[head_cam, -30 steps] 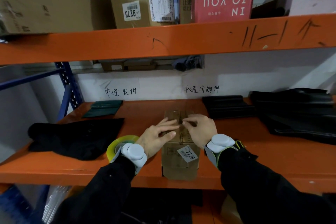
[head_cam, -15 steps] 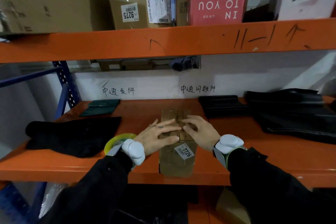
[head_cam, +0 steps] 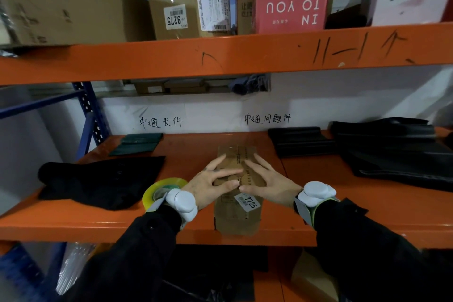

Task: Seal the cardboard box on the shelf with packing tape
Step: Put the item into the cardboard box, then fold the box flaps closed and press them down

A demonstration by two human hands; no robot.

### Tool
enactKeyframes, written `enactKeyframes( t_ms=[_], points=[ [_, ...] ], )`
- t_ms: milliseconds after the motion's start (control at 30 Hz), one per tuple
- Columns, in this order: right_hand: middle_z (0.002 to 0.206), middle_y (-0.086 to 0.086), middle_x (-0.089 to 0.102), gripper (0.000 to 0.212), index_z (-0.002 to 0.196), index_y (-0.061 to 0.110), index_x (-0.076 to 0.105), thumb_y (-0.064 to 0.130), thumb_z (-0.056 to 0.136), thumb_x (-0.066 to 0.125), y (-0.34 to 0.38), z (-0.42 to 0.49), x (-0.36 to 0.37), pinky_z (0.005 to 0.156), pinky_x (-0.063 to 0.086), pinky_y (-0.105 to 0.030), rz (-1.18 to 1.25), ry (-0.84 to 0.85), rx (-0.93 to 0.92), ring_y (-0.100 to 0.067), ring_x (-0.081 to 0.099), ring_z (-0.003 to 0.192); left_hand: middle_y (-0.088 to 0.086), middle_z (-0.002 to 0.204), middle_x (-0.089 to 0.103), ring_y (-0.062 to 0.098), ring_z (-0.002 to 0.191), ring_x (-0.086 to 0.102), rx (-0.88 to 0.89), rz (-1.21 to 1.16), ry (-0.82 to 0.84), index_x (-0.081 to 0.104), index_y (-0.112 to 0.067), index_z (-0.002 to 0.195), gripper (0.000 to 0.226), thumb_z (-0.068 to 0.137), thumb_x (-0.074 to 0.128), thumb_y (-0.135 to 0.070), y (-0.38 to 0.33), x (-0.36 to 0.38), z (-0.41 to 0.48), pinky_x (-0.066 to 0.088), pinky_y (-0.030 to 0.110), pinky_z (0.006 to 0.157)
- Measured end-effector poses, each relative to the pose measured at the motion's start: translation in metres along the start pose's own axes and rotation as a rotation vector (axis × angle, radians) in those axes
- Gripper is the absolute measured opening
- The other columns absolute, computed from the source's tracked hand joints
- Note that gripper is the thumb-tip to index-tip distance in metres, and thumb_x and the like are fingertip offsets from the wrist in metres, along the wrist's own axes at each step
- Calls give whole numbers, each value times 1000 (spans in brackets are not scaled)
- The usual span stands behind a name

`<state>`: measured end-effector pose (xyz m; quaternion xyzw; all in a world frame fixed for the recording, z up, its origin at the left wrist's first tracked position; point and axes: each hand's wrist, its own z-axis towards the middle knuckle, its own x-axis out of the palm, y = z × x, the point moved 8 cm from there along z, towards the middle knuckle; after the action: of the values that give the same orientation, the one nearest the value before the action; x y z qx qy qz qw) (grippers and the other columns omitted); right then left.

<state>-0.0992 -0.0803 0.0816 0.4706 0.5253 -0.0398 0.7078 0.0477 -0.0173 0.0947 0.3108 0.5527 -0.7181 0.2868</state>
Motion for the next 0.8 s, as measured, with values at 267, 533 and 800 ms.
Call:
enactKeyframes(
  t_ms=[267, 533, 800],
  points=[
    [162, 13, -12, 101, 156, 35, 14, 55, 77, 73, 0, 2, 0, 114, 26, -26, -58, -46, -32, -13, 9, 150, -11, 165, 4, 1, 144, 15, -25, -9, -12, 57, -55, 129, 40, 90, 55, -59, 1, -3, -3, 17, 25, 114],
    [132, 15, 55, 106, 140, 62, 22, 47, 59, 88, -17, 2, 13, 93, 51, -31, 226, -38, 32, -14, 57, 118, -23, 142, 42, -7, 129, 40, -25, -56, -42, 57, -57, 127, 47, 81, 68, -61, 3, -5, -6, 35, 21, 111],
    [139, 14, 51, 103, 144, 55, 25, 54, 60, 85, -3, 4, -5, 103, 47, -36, 155, -70, 0, -14, 52, 126, -22, 136, 54, -4, 126, 49, -47, -130, -77, 62, -55, 124, 50, 77, 64, -71, 1, -11, 2, 40, 23, 108]
  ],
)
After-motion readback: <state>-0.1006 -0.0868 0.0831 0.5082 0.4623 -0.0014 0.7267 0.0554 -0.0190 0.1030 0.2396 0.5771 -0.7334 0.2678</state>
